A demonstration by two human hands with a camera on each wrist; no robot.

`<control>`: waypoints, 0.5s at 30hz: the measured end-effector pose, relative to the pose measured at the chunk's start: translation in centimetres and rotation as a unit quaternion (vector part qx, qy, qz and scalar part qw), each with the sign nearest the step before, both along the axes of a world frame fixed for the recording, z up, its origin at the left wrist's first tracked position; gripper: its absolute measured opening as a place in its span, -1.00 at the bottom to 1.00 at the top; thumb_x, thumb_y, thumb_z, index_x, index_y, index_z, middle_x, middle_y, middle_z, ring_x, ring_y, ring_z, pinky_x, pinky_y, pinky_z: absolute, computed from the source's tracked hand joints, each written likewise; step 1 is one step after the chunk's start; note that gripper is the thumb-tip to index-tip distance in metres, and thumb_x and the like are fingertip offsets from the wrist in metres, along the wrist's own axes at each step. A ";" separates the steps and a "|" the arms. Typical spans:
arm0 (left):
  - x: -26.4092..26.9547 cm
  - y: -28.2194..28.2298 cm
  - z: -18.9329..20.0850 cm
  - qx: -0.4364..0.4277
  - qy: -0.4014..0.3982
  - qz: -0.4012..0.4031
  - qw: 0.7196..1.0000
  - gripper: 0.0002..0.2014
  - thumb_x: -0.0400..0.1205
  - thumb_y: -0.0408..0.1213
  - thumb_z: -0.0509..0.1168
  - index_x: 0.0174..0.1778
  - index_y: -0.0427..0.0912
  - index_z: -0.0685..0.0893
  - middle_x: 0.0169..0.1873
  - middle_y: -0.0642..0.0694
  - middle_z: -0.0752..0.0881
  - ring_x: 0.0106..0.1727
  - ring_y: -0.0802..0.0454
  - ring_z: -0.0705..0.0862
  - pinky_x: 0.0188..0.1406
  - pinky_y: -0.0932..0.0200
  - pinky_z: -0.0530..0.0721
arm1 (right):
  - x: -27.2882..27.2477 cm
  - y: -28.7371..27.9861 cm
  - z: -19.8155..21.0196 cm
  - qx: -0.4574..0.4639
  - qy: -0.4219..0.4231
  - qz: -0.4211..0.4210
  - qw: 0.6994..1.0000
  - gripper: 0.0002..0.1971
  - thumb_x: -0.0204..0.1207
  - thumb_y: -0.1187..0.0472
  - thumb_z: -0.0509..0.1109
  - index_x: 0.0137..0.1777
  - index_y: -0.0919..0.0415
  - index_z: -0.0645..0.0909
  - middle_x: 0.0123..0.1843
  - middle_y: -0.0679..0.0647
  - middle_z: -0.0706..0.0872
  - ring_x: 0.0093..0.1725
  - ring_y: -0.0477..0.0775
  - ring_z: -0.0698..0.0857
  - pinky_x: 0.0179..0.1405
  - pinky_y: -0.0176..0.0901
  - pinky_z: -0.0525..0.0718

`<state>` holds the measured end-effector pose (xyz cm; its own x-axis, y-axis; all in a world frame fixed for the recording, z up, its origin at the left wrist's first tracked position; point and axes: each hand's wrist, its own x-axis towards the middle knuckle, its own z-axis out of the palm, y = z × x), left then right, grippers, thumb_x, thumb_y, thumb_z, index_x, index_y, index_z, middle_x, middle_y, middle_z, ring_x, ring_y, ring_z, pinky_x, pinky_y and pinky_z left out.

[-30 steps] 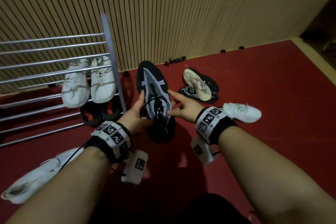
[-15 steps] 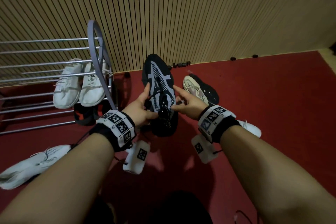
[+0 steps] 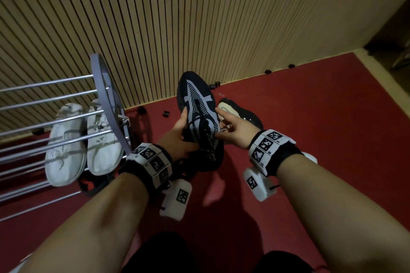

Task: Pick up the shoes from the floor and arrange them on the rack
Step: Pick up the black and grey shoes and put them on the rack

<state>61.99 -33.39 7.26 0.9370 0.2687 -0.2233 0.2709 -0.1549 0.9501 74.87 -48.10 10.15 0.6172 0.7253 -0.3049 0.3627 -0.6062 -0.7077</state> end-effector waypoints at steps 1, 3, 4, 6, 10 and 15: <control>0.2 0.5 -0.4 -0.002 -0.009 0.000 1.000 0.05 0.46 -0.53 0.43 0.65 0.02 -0.16 0.28 0.31 0.48 0.16 0.58 0.53 0.03 0.61 0.55 | 0.3 0.5 0.0 -0.005 -0.006 0.000 1.000 -0.26 0.51 0.20 0.43 0.63 -0.08 0.18 0.42 0.05 0.55 0.28 0.02 0.60 -0.01 -0.49 0.44; 0.9 1.1 -1.2 -0.013 -0.020 0.005 1.000 0.04 0.45 -0.57 0.42 0.64 0.05 -0.12 0.18 0.41 0.50 0.04 0.65 0.57 0.00 0.49 0.62 | 1.0 1.3 -0.5 -0.017 -0.015 0.008 1.000 -0.25 0.50 0.16 0.44 0.63 -0.12 0.17 0.29 0.01 0.60 0.06 -0.04 0.63 -0.04 -0.42 0.44; 1.2 1.3 -1.6 -0.017 -0.022 0.010 1.000 0.03 0.45 -0.59 0.41 0.64 0.06 -0.12 0.15 0.43 0.51 0.01 0.65 0.59 -0.05 0.49 0.62 | 1.5 1.7 -0.8 -0.022 -0.016 0.016 0.999 -0.24 0.50 0.15 0.44 0.63 -0.11 0.16 0.24 0.00 0.61 0.00 -0.06 0.61 -0.02 -0.39 0.44; 2.0 1.2 -2.3 -0.020 -0.023 0.022 0.999 0.02 0.46 -0.62 0.39 0.62 0.05 -0.12 0.13 0.41 0.51 -0.01 0.64 0.60 -0.10 0.53 0.60 | 2.9 2.2 -1.7 -0.034 -0.020 0.039 0.998 -0.24 0.51 0.16 0.44 0.64 -0.09 0.14 0.20 -0.01 0.60 -0.04 -0.08 0.59 -0.03 -0.38 0.45; 3.7 0.7 -3.4 -0.007 -0.020 0.055 0.998 0.00 0.47 -0.68 0.34 0.59 0.08 -0.14 0.12 0.29 0.49 -0.02 0.57 0.60 -0.08 0.50 0.63 | 5.6 2.7 -3.0 -0.034 0.007 0.082 0.996 -0.23 0.53 0.19 0.41 0.65 -0.10 0.09 0.19 -0.03 0.57 -0.22 -0.21 0.59 -0.42 -0.59 0.47; 5.8 0.0 -4.3 -0.026 0.017 0.145 0.989 0.02 0.49 -0.58 0.38 0.62 0.21 -0.09 0.33 0.16 0.51 0.08 0.39 0.59 0.01 0.47 0.62 | 9.5 3.9 -4.8 -0.013 0.050 0.146 0.988 -0.19 0.53 0.25 0.41 0.67 -0.02 0.03 0.16 0.08 0.64 -0.09 -0.04 0.62 -0.18 -0.38 0.64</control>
